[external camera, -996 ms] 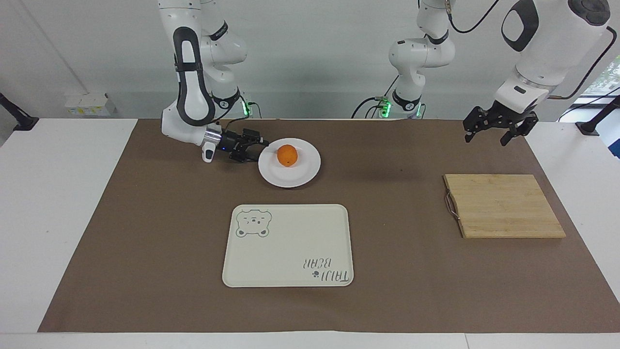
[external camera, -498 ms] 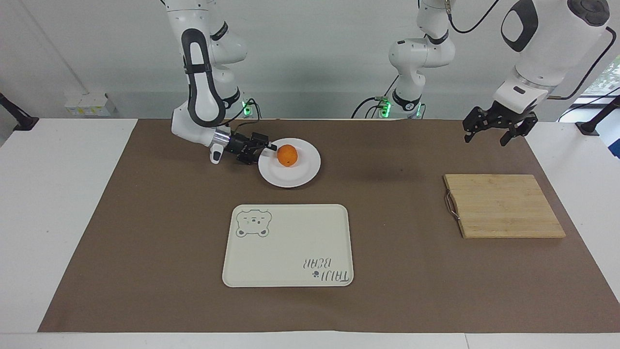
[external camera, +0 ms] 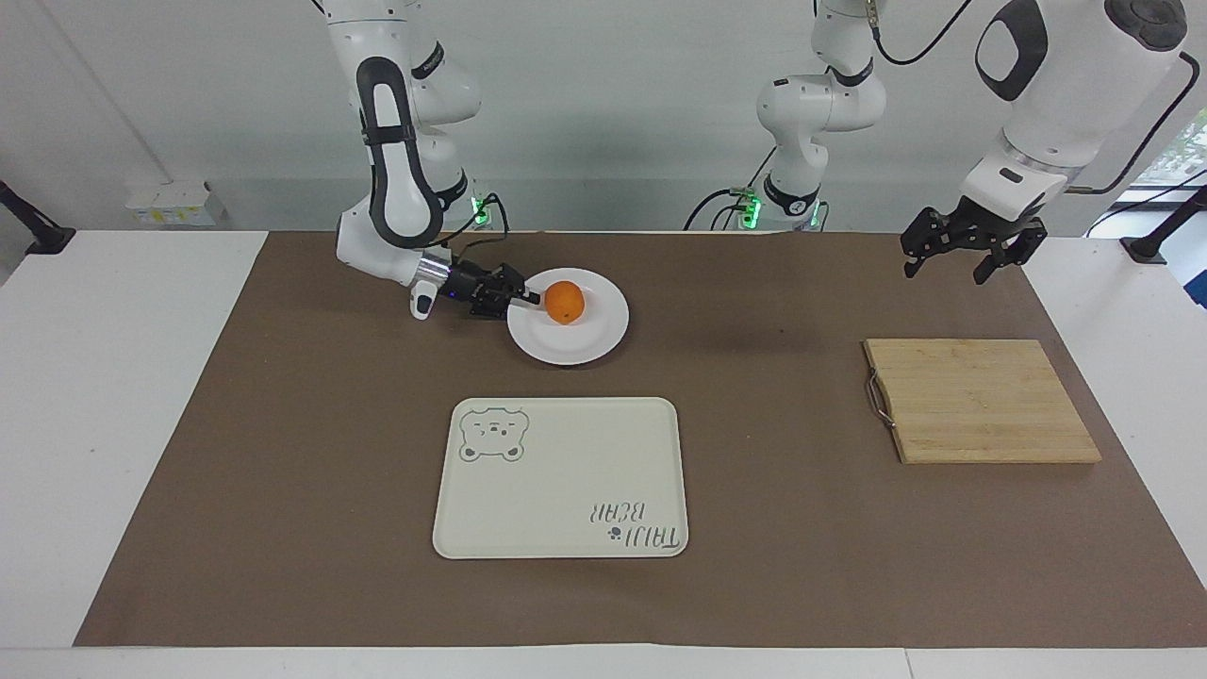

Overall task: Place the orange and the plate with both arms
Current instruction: 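Grasp the plate rim with the right gripper while the left gripper retracts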

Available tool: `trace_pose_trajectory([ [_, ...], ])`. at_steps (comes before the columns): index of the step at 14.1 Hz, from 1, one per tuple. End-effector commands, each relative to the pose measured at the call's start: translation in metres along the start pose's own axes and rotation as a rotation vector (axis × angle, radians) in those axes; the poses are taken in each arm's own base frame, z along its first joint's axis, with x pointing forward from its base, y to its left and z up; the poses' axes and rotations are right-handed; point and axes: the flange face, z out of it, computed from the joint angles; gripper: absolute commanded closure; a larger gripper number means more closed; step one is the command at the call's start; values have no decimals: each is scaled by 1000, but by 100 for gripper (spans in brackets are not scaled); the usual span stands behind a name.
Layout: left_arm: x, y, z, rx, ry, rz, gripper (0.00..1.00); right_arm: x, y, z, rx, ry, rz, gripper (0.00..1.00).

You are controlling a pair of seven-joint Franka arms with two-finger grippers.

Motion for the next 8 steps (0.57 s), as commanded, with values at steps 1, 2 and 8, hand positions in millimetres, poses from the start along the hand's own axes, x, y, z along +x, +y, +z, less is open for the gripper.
trace_pose_trajectory([
  [1,2,-3,-4,10,-5,8,0,5,-1,0,7,20,27,100],
  [2,2,-3,-4,10,-7,8,0,5,-1,0,7,20,30,100],
  [8,2,-3,-4,10,-5,8,0,17,-13,3,66,34,16,100],
])
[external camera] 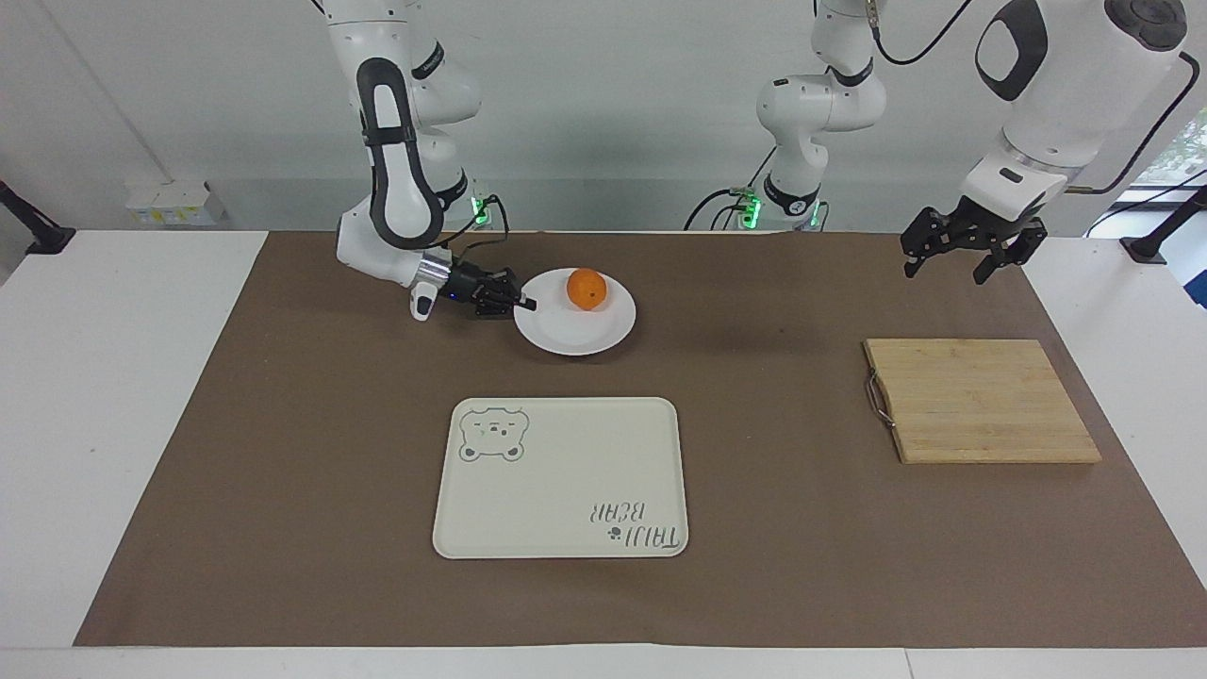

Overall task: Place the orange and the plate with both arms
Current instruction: 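Slide the plate with the right gripper onto the cream tray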

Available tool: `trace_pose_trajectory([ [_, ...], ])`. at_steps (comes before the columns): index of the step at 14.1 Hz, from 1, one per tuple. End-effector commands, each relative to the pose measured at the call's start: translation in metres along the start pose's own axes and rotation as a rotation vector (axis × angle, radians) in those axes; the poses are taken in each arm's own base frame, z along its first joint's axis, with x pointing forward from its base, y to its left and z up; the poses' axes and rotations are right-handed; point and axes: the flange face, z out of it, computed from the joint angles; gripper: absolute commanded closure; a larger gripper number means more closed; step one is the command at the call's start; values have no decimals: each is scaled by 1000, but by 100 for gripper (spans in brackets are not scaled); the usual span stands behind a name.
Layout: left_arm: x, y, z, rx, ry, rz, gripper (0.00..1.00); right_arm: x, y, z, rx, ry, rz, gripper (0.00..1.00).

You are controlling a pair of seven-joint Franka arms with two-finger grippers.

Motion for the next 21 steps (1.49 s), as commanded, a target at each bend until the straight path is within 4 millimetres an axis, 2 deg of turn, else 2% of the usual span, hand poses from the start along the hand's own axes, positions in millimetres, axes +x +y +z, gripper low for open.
trace_pose_trajectory([
  [1,2,-3,-4,10,-5,8,0,9,-10,3,74,31,39,100],
  [5,2,-3,-4,10,-5,8,0,16,-21,4,133,34,141,100],
  [8,2,-3,-4,10,-5,8,0,31,-26,2,142,41,170,100],
  [15,2,-3,-4,10,-7,8,0,113,-46,-2,104,61,255,100],
  [21,2,-3,-4,10,-5,8,0,179,-64,-16,39,81,267,100],
])
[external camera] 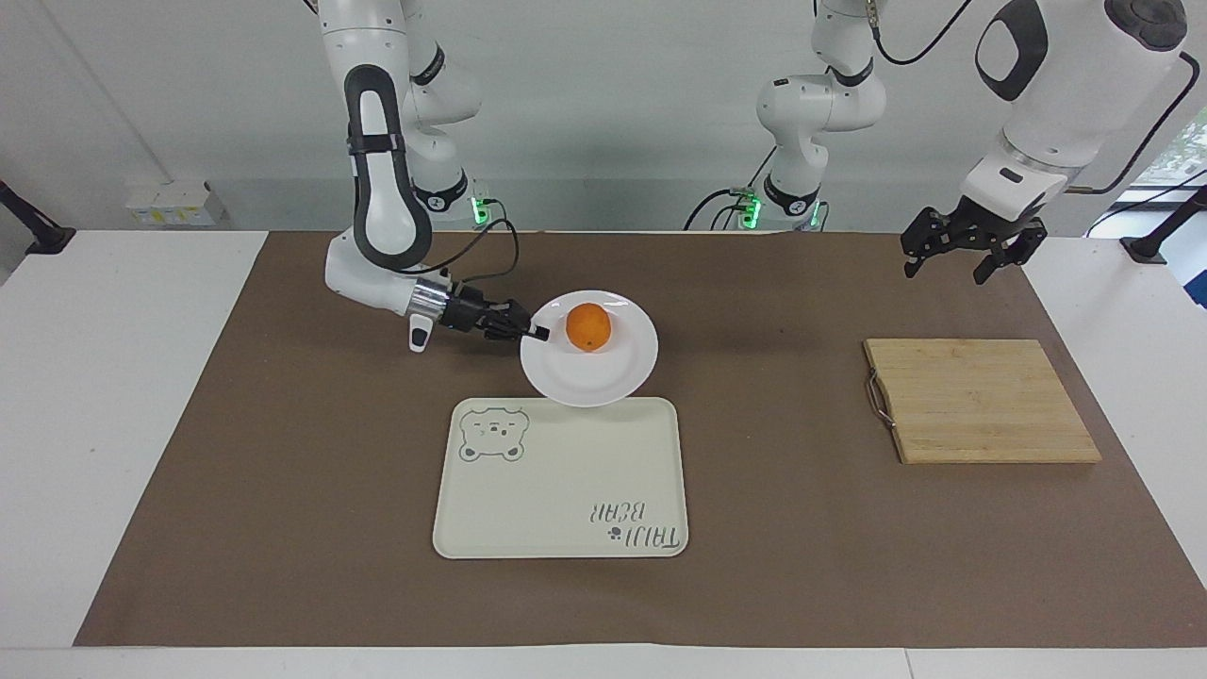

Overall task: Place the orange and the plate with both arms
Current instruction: 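Slide the plate with the right gripper onto the cream tray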

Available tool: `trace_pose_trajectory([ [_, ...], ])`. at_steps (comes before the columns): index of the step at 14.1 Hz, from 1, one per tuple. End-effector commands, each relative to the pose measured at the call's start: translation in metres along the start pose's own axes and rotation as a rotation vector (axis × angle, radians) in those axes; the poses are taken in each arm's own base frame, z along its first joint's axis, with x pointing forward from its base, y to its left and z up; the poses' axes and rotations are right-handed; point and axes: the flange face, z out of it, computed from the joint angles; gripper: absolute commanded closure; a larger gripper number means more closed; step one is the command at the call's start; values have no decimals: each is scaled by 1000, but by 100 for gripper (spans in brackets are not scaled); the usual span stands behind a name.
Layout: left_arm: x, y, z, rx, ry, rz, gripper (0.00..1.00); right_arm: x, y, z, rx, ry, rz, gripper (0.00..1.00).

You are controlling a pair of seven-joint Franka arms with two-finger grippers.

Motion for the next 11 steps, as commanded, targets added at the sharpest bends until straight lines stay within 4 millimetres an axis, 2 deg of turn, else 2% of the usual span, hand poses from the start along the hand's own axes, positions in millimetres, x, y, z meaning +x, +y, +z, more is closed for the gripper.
trace_pose_trajectory([
  [1,2,-3,-4,10,-7,8,0,35,-21,-5,-30,9,11,100],
  [5,2,-3,-4,10,-7,8,0,70,-40,-8,-38,74,36,100],
  [9,2,-3,-4,10,-5,8,0,104,-20,1,-45,88,40,100],
  [11,2,-3,-4,10,-7,8,0,109,-8,2,-65,84,17,100],
])
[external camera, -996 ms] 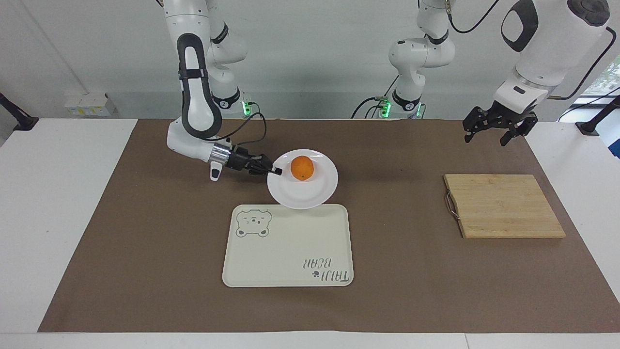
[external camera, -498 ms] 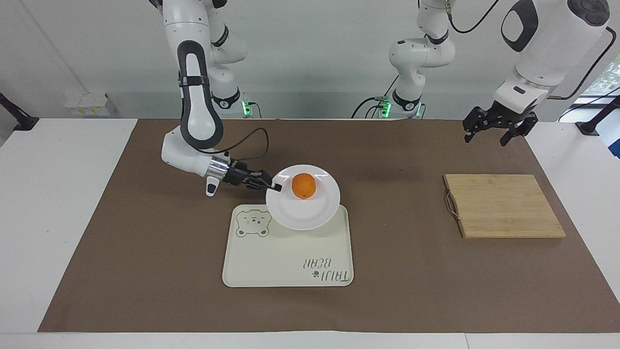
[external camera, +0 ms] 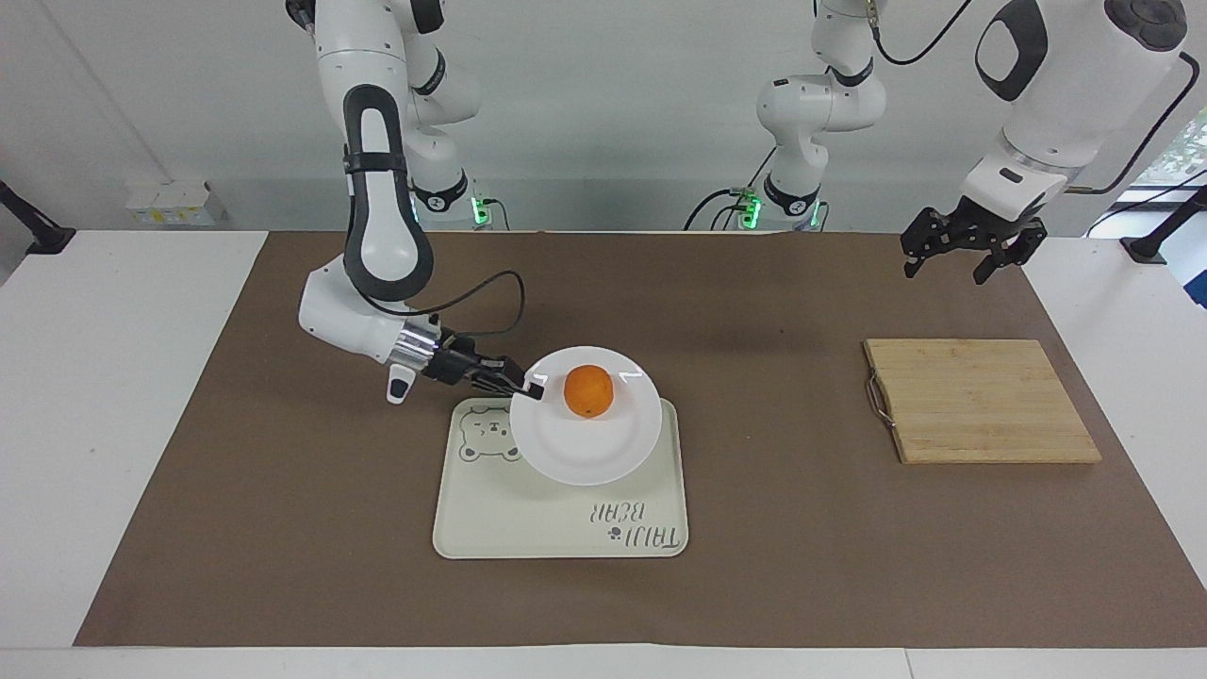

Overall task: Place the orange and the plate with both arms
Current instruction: 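Slide the plate with the right gripper onto the cream tray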

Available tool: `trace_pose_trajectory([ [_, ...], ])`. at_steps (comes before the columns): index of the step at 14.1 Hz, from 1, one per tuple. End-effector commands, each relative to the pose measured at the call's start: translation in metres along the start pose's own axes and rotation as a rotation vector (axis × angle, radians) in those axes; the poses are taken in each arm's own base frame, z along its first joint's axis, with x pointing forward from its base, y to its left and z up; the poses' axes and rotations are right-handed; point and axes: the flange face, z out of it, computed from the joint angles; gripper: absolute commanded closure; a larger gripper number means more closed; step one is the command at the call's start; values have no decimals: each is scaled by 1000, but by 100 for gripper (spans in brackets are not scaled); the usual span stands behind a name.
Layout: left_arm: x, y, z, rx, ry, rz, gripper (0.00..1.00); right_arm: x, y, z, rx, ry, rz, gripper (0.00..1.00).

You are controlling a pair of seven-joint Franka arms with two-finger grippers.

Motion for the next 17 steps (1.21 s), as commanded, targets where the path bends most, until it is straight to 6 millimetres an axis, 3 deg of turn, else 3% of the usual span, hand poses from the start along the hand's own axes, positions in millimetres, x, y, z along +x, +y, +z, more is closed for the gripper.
trace_pose_trajectory([
  [1,2,-3,-4,10,-5,8,0,16,5,1,-21,-2,-44,100],
  [6,2,-3,-4,10,-5,8,0,6,30,-3,-49,-24,-74,100],
  [11,2,-3,-4,10,-7,8,0,-6,40,3,-75,-20,-53,100],
  [14,2,-3,-4,10,-7,8,0,-5,39,2,-77,-13,-41,24],
  [17,2,-3,-4,10,-5,8,0,-3,30,-1,-76,-14,-45,13],
])
